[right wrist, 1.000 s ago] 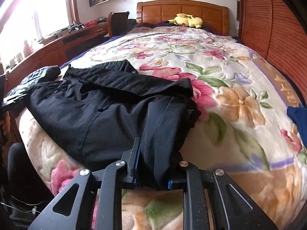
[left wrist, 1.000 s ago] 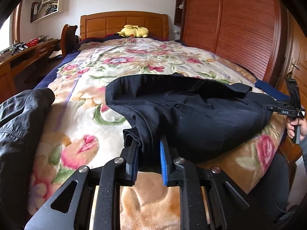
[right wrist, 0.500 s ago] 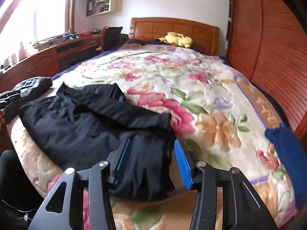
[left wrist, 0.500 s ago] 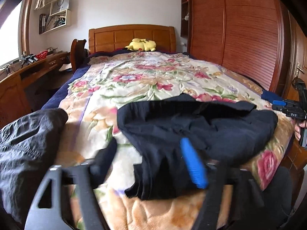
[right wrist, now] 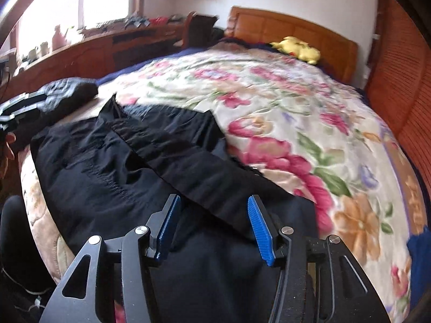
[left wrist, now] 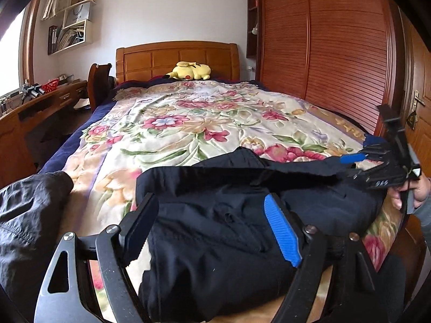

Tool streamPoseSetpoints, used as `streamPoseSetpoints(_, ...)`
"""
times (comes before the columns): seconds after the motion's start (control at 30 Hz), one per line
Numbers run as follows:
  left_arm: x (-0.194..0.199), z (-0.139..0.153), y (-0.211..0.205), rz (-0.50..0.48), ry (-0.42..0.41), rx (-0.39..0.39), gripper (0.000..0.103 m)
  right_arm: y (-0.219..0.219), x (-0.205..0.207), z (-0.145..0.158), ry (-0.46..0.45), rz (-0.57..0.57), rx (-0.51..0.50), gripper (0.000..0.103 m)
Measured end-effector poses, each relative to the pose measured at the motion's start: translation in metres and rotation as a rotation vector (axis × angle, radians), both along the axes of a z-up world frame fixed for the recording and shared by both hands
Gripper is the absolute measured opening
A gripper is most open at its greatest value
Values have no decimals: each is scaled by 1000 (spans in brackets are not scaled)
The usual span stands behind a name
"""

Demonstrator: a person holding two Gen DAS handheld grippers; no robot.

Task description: Fold large clothes

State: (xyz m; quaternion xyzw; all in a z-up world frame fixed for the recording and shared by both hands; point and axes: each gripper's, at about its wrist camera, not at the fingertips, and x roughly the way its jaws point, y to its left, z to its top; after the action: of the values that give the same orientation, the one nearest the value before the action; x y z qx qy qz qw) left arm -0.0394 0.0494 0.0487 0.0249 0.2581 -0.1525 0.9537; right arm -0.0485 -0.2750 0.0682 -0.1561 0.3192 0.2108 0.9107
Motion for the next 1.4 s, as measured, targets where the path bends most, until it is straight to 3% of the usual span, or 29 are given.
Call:
streamPoseSetpoints(0.23, 4, -10, -3, -6, 4, -26, 81, 28, 47, -10, 71, 28, -202, 54)
streamPoseSetpoints(0.3, 5, -13, -1, -6, 10, -28, 81, 32, 59, -9, 56, 23, -233, 33)
streamPoseSetpoints(0.33, 5, -14, -1, -5, 13, -29, 81, 33, 68, -8, 55, 15, -242, 15)
streamPoseSetpoints(0.37, 6, -16, 0, -4, 18, -31, 81, 33, 77, -5, 54, 0, -250, 7)
streamPoseSetpoints(0.57, 8, -22, 6, 5, 28, -27, 81, 39, 136, 7, 38, -76, -222, 4)
streamPoseSetpoints(0.7, 8, -23, 7, 8, 34, -28, 81, 51, 180, -5, 57, -135, -227, 4)
streamPoseSetpoints(0.73, 8, -23, 6, 8, 34, -26, 81, 53, 188, -7, 57, -159, -226, 4)
streamPoseSetpoints(0.8, 7, -24, 4, 6, 34, -23, 81, 51, 202, -12, 74, -200, -200, 19)
streamPoseSetpoints(0.87, 6, -24, 1, 2, 37, -26, 81, 45, 211, -15, 83, -255, -200, 53)
streamPoseSetpoints(0.9, 7, -24, 1, -1, 38, -26, 81, 43, 211, -17, 96, -268, -197, 56)
streamPoseSetpoints(1.0, 8, -27, -6, -9, 42, -25, 81, 27, 214, -16, 115, -322, -189, 58)
streamPoseSetpoints(1.1, 10, -28, -14, -19, 45, -24, 81, 8, 198, -6, 101, -317, -116, 58)
streamPoseSetpoints(1.27, 13, -26, -33, -36, 40, -22, 81, -16, 128, 18, -9, -265, -29, 58)
streamPoseSetpoints(1.4, 14, -28, -49, -56, 41, -25, 81, -34, 69, 14, -46, -237, 52, 58)
